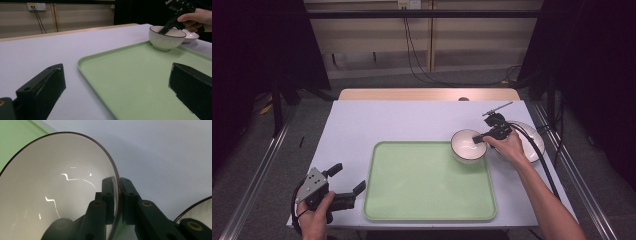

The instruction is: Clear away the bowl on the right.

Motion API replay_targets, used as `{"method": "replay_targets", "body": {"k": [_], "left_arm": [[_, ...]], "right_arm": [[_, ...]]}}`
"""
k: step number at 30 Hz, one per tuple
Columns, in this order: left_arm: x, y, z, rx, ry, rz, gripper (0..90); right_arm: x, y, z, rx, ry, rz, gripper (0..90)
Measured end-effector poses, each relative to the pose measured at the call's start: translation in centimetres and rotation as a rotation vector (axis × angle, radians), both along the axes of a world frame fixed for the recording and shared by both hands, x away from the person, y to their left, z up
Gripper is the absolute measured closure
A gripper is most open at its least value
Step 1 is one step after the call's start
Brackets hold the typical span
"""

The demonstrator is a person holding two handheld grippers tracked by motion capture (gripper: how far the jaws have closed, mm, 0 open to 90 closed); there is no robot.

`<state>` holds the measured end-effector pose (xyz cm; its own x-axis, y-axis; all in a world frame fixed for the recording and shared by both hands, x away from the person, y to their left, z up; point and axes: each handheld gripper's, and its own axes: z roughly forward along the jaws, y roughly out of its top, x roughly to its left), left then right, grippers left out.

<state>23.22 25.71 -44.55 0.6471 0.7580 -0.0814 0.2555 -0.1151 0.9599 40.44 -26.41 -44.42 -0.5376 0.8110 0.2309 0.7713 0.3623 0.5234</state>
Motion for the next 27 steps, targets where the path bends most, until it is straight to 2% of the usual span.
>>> {"method": "replay_targets", "body": {"k": [11, 24, 25, 27], "left_arm": [[0.0, 0.0, 0.0, 0.001, 0.0, -0.001, 0.8], [-0.03, 0.0, 0.02, 0.0, 0.0, 0.001, 0.8], [-0.03, 0.0, 0.02, 0.0, 0.0, 0.001, 0.8], [-0.03, -0.02, 0.02, -0.001, -0.001, 0.001, 0.8]], "right_arm": [[0.0, 0.03, -0.1, -0.007, 0.004, -0.001, 83.1], [-0.13, 0.17, -0.19, -0.02, -0.022, 0.001, 82.9], [-0.25, 0.38, -0.17, -0.036, -0.036, -0.003, 82.6], [-0.23, 0.39, -0.21, -0.033, -0.043, 0.001, 82.6]]}}
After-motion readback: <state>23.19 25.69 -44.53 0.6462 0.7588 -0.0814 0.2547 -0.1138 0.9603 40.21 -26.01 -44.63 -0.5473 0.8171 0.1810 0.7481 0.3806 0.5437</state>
